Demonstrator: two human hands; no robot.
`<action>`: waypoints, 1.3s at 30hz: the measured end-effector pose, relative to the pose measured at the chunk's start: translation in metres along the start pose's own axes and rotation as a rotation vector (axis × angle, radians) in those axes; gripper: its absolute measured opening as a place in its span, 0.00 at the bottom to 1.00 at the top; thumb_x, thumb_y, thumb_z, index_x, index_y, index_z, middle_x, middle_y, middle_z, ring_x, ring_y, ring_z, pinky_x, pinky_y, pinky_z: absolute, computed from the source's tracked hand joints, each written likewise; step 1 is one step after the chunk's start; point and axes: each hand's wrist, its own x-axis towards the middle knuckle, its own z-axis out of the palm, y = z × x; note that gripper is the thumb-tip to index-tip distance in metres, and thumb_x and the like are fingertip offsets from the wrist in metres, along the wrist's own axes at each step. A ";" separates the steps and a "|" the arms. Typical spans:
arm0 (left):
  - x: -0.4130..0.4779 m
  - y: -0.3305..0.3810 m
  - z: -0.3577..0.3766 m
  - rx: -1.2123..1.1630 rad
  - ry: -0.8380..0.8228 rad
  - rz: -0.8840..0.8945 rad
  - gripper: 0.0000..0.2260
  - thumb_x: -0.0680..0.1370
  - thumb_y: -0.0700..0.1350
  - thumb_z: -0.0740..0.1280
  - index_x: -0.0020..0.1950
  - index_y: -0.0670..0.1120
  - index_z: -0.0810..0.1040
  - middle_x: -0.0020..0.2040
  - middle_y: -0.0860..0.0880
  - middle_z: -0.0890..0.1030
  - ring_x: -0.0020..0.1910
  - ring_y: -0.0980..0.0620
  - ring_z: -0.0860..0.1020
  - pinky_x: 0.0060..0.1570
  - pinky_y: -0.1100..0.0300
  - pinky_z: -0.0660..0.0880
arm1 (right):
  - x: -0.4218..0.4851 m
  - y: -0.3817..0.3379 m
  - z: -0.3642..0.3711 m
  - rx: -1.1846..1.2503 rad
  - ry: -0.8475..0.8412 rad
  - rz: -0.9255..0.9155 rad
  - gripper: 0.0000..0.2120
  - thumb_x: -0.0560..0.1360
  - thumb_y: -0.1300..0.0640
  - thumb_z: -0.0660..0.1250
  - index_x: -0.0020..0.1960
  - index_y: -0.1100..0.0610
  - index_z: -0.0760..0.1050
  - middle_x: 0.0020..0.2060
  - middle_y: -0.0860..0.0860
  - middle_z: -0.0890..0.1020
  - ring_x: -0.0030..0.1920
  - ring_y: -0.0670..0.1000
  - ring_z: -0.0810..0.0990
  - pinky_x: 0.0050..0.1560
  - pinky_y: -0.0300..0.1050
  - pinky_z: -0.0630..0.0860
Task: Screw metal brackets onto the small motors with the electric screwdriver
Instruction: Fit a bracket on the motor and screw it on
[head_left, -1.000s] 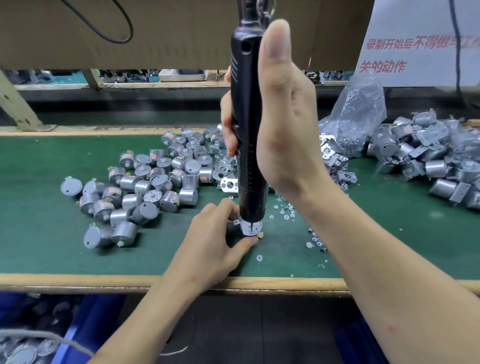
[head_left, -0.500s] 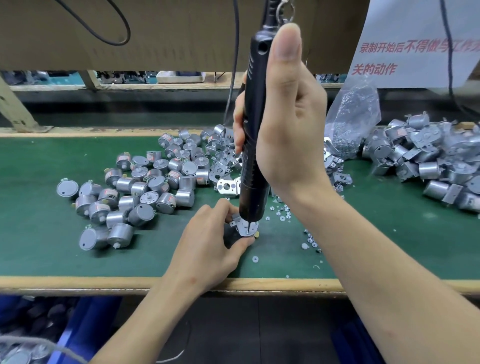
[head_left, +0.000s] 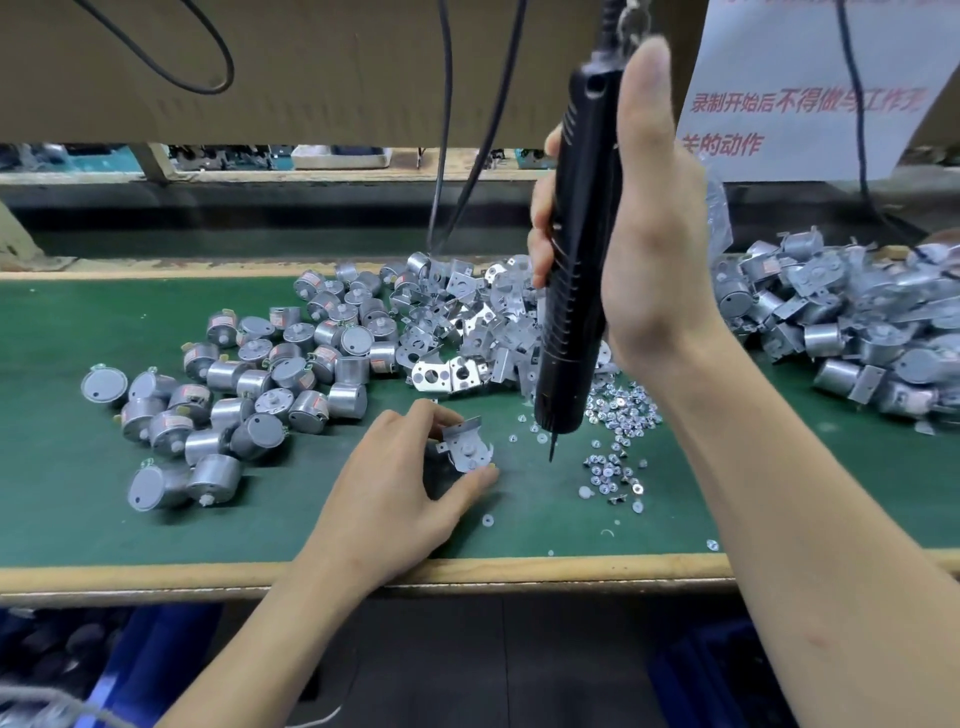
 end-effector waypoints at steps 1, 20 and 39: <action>0.000 0.001 0.000 -0.005 0.011 0.000 0.16 0.74 0.62 0.66 0.55 0.54 0.73 0.48 0.64 0.75 0.49 0.61 0.72 0.47 0.66 0.69 | -0.002 0.004 -0.005 -0.002 0.007 0.005 0.29 0.86 0.45 0.49 0.49 0.70 0.73 0.32 0.57 0.76 0.26 0.55 0.74 0.30 0.51 0.73; 0.004 0.000 -0.002 -0.112 -0.018 -0.100 0.07 0.72 0.58 0.66 0.49 0.61 0.76 0.44 0.65 0.80 0.47 0.63 0.76 0.45 0.76 0.65 | -0.002 0.020 -0.038 -0.023 0.075 -0.048 0.30 0.83 0.41 0.50 0.50 0.70 0.72 0.31 0.55 0.77 0.26 0.56 0.75 0.30 0.47 0.73; 0.003 -0.004 -0.003 -0.069 -0.042 -0.044 0.20 0.68 0.58 0.76 0.57 0.61 0.74 0.48 0.66 0.79 0.50 0.63 0.76 0.46 0.74 0.66 | -0.002 0.028 -0.033 -0.039 0.093 -0.031 0.26 0.84 0.43 0.49 0.49 0.65 0.73 0.31 0.56 0.77 0.27 0.55 0.75 0.30 0.49 0.73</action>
